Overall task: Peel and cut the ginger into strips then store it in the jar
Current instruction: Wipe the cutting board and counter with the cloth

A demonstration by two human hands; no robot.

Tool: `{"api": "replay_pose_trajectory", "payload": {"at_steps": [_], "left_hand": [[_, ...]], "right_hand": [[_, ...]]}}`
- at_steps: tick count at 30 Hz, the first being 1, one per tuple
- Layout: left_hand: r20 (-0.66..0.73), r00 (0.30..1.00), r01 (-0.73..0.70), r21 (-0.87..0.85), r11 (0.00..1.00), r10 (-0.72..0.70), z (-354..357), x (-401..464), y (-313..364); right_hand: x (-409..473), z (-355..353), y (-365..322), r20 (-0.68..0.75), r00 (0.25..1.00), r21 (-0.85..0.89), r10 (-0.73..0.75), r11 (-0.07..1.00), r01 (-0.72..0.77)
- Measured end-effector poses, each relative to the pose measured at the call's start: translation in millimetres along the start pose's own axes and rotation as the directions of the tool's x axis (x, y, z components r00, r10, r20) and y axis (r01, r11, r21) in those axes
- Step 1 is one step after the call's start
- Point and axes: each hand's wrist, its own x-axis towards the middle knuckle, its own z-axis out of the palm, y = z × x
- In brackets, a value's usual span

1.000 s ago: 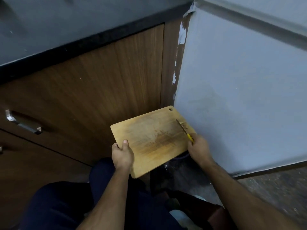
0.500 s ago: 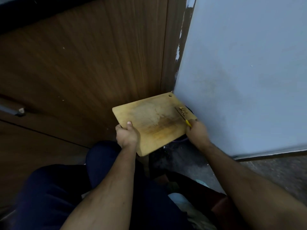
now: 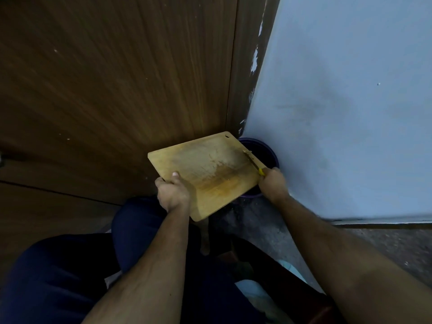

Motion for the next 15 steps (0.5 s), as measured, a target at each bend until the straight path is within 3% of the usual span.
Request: {"api": "replay_pose_trajectory", "payload": {"at_steps": [12, 15], "left_hand": [[0.004, 1.0, 0.023, 0.013, 1.0, -0.023, 6.9, 1.6, -2.9], [-0.005, 1.0, 0.028, 0.018, 0.999, -0.028, 6.0, 1.6, -1.4]], "right_hand": [[16.9, 9.5, 8.7, -0.048, 0.996, 0.1, 0.074, 0.993, -0.068], [17.2, 11.9, 4.3, 0.0, 0.999, 0.075, 0.054, 0.996, -0.054]]}}
